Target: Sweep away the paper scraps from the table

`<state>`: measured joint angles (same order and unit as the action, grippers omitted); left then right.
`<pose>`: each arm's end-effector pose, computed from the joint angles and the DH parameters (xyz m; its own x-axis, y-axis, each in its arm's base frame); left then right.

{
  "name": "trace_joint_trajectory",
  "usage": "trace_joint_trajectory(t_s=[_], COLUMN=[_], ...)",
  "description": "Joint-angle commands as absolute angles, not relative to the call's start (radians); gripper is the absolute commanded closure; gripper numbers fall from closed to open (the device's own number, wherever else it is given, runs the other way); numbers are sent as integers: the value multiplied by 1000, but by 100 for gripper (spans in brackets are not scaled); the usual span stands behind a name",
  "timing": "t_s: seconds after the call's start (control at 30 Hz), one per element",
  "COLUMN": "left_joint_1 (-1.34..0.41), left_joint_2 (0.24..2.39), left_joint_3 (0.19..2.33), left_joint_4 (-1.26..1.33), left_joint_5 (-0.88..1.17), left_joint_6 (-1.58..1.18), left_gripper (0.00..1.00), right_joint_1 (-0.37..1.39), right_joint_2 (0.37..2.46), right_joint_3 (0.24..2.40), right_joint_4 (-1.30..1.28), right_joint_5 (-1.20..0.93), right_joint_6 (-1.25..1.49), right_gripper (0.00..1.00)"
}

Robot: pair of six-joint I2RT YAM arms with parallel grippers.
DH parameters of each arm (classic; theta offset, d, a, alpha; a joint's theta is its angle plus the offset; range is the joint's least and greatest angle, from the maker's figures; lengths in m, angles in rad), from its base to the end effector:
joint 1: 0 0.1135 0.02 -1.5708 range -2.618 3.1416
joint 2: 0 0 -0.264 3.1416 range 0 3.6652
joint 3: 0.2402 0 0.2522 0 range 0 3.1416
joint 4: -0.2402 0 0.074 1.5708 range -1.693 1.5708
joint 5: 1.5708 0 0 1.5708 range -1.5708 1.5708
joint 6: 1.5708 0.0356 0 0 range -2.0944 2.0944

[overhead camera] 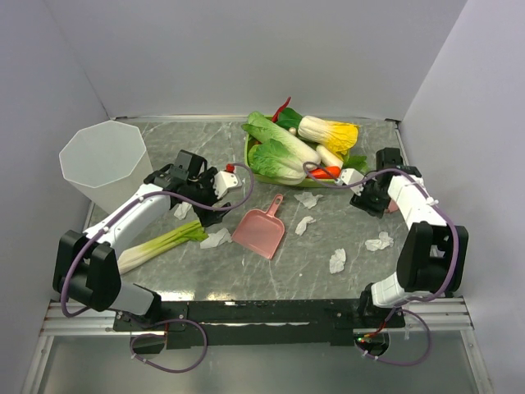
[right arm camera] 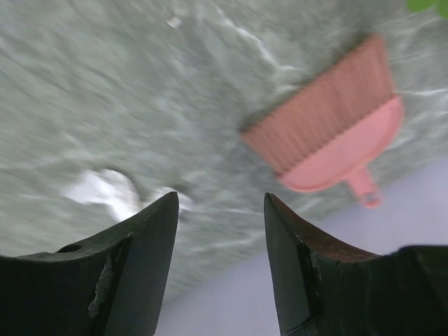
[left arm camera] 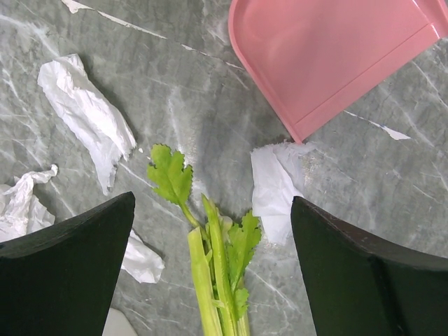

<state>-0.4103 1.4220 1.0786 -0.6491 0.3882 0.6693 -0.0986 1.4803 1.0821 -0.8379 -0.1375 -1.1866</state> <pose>0.2607 -0.1281 0.2590 -0.2554 0.7374 -0.6253 0.9148 0.3937 0.0905 0.2802 -0.0228 0.2335 -0.4012 -0.8831 -0.2431 -0.8516 0.4573 -0.2560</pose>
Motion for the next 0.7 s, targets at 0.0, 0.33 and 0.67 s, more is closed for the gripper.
trace_joint_trajectory(t_s=[0.0, 0.33, 0.67], left_joint_1=[-414, -414, -414], left_joint_2=[1391, 1404, 1404], left_joint_3=[1086, 1114, 1111], left_joint_4=[-644, -652, -661], left_joint_5=[413, 420, 419], left_joint_6=[680, 661, 663], left_gripper=[3, 3, 3], right_joint_1=[-98, -75, -54], right_joint_2=[1508, 1635, 1746], right_joint_3=[1083, 1039, 1031], right_joint_4=[-762, -672, -600], right_joint_5=[-11, 141, 232], right_joint_6=[-1506, -1638, -1651], right_gripper=[41, 42, 44])
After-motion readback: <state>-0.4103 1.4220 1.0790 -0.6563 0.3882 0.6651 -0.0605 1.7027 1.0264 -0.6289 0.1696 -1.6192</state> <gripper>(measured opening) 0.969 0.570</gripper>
